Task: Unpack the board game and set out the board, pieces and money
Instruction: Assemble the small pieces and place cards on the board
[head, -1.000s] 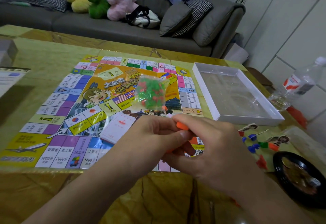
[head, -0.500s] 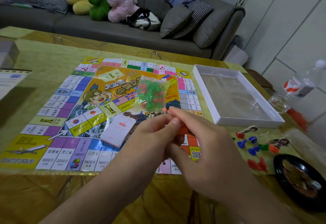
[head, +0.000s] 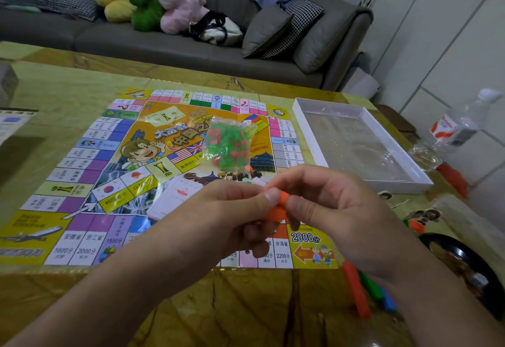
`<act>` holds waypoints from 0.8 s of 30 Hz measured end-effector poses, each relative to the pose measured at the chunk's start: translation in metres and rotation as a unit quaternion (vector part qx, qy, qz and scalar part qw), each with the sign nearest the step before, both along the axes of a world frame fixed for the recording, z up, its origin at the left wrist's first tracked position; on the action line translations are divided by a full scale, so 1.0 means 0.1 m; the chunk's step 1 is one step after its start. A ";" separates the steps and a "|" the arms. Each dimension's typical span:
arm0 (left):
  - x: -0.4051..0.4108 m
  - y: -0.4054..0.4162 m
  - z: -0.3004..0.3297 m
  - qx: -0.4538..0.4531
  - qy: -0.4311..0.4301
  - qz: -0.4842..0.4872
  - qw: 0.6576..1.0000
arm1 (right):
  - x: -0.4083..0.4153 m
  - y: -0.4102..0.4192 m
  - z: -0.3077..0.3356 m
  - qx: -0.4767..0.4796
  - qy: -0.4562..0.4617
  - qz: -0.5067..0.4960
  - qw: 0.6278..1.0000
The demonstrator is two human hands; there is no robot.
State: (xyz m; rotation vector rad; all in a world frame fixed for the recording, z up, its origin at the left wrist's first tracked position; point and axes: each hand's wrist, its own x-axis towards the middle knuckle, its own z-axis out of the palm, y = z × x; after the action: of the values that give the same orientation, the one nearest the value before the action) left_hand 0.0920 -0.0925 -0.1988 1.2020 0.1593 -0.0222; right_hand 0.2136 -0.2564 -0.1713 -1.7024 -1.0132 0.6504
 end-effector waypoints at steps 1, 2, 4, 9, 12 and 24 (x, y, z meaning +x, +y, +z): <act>0.00 0.00 0.00 -0.014 -0.004 0.000 1.000 | 0.00 -0.01 0.01 0.011 0.007 -0.015 1.000; 0.01 0.00 0.01 -0.023 -0.008 -0.001 1.000 | 0.01 -0.01 0.01 0.024 0.008 -0.035 0.999; 0.03 0.00 0.01 -0.026 -0.005 0.010 1.000 | 0.01 -0.02 0.01 0.056 0.005 -0.065 0.996; 0.04 -0.02 0.00 -0.050 -0.003 0.064 0.997 | -0.02 0.02 -0.02 0.106 -0.002 -0.126 0.986; 0.03 -0.04 -0.02 0.004 -0.009 0.094 0.996 | -0.06 0.05 -0.03 0.117 -0.005 -0.155 0.981; -0.02 -0.13 -0.03 0.237 -0.052 0.210 0.947 | -0.20 0.11 -0.04 0.141 0.029 -0.177 0.974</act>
State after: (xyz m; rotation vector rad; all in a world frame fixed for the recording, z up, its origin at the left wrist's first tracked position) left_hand 0.0902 -0.1056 -0.2018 1.6234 0.3392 0.4765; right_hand 0.1933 -0.2453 -0.1753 -1.5494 -0.6974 0.3047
